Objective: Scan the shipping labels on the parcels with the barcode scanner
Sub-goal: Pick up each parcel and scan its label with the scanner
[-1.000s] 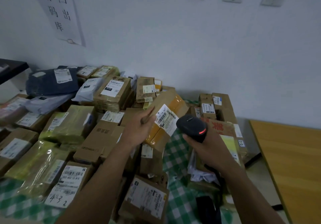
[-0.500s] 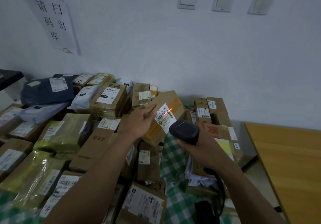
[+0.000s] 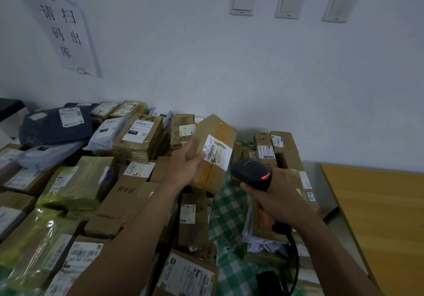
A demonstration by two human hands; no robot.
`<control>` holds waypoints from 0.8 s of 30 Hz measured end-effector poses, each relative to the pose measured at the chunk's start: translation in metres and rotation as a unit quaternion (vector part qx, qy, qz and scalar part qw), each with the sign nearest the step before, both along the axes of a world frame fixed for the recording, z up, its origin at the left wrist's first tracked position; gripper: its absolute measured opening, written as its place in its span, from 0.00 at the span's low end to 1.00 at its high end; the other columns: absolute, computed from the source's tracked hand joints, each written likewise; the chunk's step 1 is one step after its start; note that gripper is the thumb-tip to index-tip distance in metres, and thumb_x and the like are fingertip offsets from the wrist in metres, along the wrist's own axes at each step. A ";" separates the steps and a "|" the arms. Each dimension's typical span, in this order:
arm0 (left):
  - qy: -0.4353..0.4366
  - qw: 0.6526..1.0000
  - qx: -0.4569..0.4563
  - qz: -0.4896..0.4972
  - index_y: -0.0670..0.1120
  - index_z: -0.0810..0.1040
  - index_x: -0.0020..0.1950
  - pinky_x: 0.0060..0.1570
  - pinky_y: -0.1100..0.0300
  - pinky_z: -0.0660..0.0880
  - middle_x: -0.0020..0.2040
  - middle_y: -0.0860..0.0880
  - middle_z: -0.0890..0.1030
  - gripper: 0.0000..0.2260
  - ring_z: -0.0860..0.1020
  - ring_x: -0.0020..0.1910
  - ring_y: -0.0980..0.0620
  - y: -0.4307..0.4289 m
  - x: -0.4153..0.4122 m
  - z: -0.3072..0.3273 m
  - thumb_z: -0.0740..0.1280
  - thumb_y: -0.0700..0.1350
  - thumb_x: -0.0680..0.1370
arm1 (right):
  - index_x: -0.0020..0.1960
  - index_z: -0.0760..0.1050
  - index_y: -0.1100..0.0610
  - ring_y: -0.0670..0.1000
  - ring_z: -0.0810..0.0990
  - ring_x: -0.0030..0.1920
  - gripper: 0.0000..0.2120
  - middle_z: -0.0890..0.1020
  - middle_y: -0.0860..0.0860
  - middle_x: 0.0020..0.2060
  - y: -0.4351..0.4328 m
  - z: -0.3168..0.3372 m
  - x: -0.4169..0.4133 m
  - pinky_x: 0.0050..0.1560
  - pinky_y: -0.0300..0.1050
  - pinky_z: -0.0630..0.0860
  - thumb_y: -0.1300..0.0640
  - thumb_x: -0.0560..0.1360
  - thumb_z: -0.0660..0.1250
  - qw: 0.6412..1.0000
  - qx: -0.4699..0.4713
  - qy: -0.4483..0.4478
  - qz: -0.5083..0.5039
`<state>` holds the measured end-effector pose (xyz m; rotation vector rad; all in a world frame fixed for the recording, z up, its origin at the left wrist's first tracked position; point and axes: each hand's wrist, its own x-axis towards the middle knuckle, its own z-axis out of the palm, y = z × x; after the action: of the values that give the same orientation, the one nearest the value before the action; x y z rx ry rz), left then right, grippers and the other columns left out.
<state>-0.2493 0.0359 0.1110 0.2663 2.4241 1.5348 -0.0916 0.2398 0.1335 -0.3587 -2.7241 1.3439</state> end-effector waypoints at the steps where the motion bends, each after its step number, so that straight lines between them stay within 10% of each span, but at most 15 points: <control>1: -0.044 0.997 0.063 0.011 0.69 0.61 0.79 0.70 0.40 0.71 0.78 0.51 0.68 0.27 0.71 0.73 0.44 0.004 0.001 -0.001 0.68 0.55 0.83 | 0.56 0.74 0.39 0.42 0.83 0.37 0.12 0.84 0.45 0.40 0.007 0.001 0.000 0.39 0.35 0.77 0.51 0.79 0.74 1.000 -0.009 0.003 -0.014; 8: -0.098 0.977 0.186 0.034 0.65 0.61 0.80 0.63 0.38 0.78 0.74 0.52 0.73 0.35 0.75 0.68 0.47 0.048 0.000 -0.016 0.73 0.45 0.79 | 0.60 0.76 0.42 0.44 0.84 0.35 0.13 0.85 0.44 0.39 0.056 -0.005 0.012 0.36 0.40 0.78 0.45 0.77 0.73 0.995 -0.039 -0.018 -0.091; 13: -0.055 0.992 0.095 0.058 0.65 0.58 0.81 0.72 0.38 0.70 0.78 0.51 0.65 0.39 0.66 0.76 0.46 0.065 0.011 -0.040 0.76 0.49 0.77 | 0.64 0.73 0.43 0.44 0.83 0.31 0.16 0.84 0.46 0.39 0.067 -0.018 0.024 0.30 0.34 0.75 0.49 0.79 0.72 0.991 -0.050 -0.060 -0.107; 24: -0.062 0.991 -0.115 -0.003 0.65 0.52 0.82 0.57 0.58 0.74 0.70 0.45 0.60 0.35 0.72 0.56 0.47 0.055 0.089 -0.121 0.69 0.56 0.81 | 0.63 0.73 0.44 0.44 0.84 0.32 0.16 0.84 0.47 0.33 0.066 -0.055 0.031 0.33 0.38 0.75 0.48 0.78 0.73 0.984 -0.044 -0.105 -0.134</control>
<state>-0.1598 0.0912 -0.0101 0.1278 2.4689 1.2158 -0.0608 0.3054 0.0786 -0.8858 -2.6542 1.4230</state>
